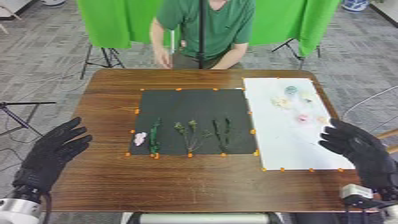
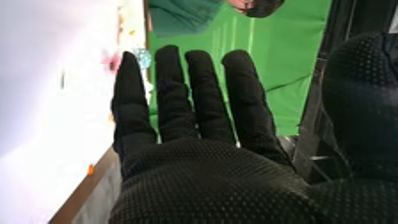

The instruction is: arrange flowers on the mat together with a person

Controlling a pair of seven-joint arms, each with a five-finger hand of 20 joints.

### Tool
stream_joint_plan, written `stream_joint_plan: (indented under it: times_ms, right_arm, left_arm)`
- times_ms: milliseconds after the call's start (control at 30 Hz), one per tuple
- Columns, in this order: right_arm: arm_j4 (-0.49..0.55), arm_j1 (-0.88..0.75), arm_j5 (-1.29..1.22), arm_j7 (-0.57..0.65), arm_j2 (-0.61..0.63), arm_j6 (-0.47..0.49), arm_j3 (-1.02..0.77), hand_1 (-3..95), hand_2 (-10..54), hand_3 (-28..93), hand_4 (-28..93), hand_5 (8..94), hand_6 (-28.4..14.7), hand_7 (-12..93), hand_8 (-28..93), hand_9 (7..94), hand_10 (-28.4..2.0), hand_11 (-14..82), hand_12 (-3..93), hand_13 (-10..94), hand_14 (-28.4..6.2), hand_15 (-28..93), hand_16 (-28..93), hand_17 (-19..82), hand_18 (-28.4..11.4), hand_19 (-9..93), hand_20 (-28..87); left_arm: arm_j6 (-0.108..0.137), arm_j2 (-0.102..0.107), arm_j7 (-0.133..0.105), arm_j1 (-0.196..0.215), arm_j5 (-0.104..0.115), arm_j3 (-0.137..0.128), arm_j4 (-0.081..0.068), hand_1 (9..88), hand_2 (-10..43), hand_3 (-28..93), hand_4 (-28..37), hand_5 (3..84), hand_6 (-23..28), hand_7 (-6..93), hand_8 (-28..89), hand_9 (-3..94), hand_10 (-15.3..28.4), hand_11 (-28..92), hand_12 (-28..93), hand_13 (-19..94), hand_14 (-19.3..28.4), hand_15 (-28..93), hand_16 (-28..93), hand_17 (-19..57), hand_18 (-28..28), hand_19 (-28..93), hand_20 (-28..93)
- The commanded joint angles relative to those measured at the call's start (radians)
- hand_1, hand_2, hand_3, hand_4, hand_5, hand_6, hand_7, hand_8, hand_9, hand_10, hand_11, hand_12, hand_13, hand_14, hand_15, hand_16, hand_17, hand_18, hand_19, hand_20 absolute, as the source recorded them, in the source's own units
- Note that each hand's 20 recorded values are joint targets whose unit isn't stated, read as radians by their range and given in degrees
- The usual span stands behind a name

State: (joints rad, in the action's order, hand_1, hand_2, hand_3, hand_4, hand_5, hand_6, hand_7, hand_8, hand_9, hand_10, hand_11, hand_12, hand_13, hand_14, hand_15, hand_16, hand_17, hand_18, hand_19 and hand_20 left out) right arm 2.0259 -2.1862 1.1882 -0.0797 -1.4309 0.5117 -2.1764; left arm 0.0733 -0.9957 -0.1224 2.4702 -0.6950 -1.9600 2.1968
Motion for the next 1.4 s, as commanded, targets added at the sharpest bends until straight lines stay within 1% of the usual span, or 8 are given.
stream_joint_plan:
  times_ms: [33,167,367,400,433,467,567,1400]
  right_arm:
    - [-0.043,0.024,0.027,-0.016,-0.077,0.131,-0.102,21.4,-4.3,83,-24,39.4,-3.7,16,-9,40.4,-13.1,8.2,24.8,34,-11.2,12,37,13,-19.2,36,26]
    - [-0.068,0.059,0.048,-0.02,-0.118,0.243,-0.168,21.5,-4.4,83,-24,39.3,-3.8,16,-9,40.5,-13.0,8.1,24.6,34,-11.3,12,36,13,-19.2,36,26]
    - [-0.112,0.139,0.076,0.005,-0.177,0.45,-0.284,21.5,-4.6,83,-24,39.1,-3.8,16,-9,40.3,-12.9,8.0,24.7,34,-11.2,11,36,13,-19.2,36,26]
    - [0.009,0.008,0.003,-0.002,0.038,-0.017,0.095,21.5,-4.6,83,-24,39.1,-3.8,16,-9,40.3,-12.9,8.0,24.7,34,-11.2,11,36,13,-19.2,36,26]
    - [0.047,0.046,-0.01,0.027,0.183,-0.273,0.315,21.5,-4.7,83,-24,39.1,-3.8,16,-9,40.4,-12.9,8.0,24.7,34,-11.2,11,36,13,-19.2,36,26]
    - [0.048,0.056,-0.009,0.026,0.195,-0.295,0.337,21.5,-4.7,83,-24,39.2,-3.8,16,-9,40.4,-12.9,8.0,24.7,34,-11.2,11,36,13,-19.1,36,26]
    - [0.045,0.07,-0.013,0.027,0.206,-0.305,0.354,21.5,-4.7,83,-24,39.1,-3.7,16,-9,40.4,-12.9,8.0,24.7,34,-11.2,11,36,13,-19.1,36,26]
    - [0.051,0.074,-0.019,0.042,0.218,-0.304,0.363,21.7,-4.5,83,-24,39.4,-3.7,16,-9,40.6,-12.9,8.0,24.6,35,-11.3,11,37,13,-19.2,36,26]
  left_arm:
    - [-0.01,0.007,0.01,0.0,-0.001,-0.002,-0.008,30.8,-2.4,69,-22.3,33.8,5.1,19.2,-9,29.7,12.5,22,18,26,15.7,37,0,-5.3,22.2,49,8]
    - [-0.011,0.007,0.012,0.001,-0.001,-0.005,-0.008,30.8,-2.5,69,-22.3,33.9,5.1,19.1,-9,29.7,12.6,22,18,26,15.7,37,0,-5.3,22.1,49,8]
    - [-0.009,0.007,0.011,0.003,-0.001,-0.007,-0.005,30.8,-2.5,69,-22.4,33.9,5.2,19.1,-9,29.8,12.6,22,18,26,15.7,37,0,-5.3,22.2,49,8]
    - [-0.01,0.006,0.011,0.006,0.0,-0.009,-0.005,30.8,-2.5,69,-22.3,33.9,5.2,19.1,-9,29.7,12.6,22,18,26,15.7,37,0,-5.3,22.2,49,8]
    - [-0.007,0.007,0.011,0.006,0.0,-0.01,-0.004,30.8,-2.5,69,-22.3,33.9,5.2,19.1,-9,29.8,12.6,22,18,26,15.7,37,0,-5.3,22.2,49,8]
    - [-0.008,0.007,0.011,0.006,0.0,-0.01,-0.004,30.8,-2.5,69,-22.3,33.9,5.2,19.1,-9,29.8,12.6,22,18,26,15.7,37,0,-5.3,22.2,49,8]
    - [-0.01,0.008,0.011,0.005,-0.001,-0.011,-0.004,30.8,-2.5,69,-22.3,33.9,5.1,19.1,-9,29.7,12.5,22,18,26,15.7,37,0,-5.3,22.2,49,8]
    - [-0.006,0.004,0.012,0.008,0.0,-0.018,0.001,30.8,-2.4,69,-22.3,33.9,5.2,19.3,-9,29.8,12.6,22,19,26,15.7,37,0,-5.3,22.2,49,8]
